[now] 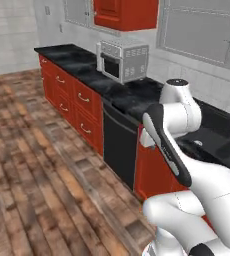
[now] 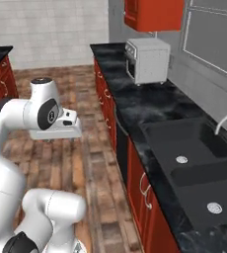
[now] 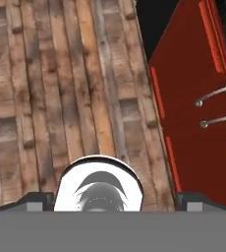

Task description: Navigate to the stand mixer.

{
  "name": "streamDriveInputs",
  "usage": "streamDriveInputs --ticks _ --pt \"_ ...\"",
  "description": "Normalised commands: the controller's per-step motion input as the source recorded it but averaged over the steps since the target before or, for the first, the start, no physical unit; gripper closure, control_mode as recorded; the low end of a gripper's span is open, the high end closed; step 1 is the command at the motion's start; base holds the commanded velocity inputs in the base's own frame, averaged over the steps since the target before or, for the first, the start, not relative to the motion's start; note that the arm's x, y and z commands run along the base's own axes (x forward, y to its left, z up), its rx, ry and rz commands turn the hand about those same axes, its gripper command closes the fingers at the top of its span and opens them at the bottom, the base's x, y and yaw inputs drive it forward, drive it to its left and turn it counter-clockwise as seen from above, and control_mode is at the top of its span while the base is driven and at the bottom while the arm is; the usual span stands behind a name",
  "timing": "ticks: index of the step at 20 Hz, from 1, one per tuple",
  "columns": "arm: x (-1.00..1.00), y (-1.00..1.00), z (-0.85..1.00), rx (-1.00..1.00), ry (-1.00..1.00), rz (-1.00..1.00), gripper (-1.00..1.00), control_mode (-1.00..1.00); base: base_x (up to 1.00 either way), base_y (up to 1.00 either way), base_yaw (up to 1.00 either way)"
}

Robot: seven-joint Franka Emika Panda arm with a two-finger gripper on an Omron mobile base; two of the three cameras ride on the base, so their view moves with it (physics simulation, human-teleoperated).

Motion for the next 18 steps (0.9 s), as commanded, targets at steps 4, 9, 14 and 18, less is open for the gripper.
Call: streamDriveInputs --ticks 4,9,14,18 --pt "0.0 0.0 0.0 0.0 0.0 0.0 -1.0 1.0 0.33 0.64 0.74" --pt "0.0 0.0 0.0 0.0 0.0 0.0 -1.0 1.0 0.48 0.57 0.73" --pt "0.0 0.0 0.0 0.0 0.0 0.0 -1.0 1.0 0.57 0.48 0.74" --pt "0.0 0.0 0.0 0.0 0.0 0.0 -1.0 1.0 0.82 0.26 0.72"
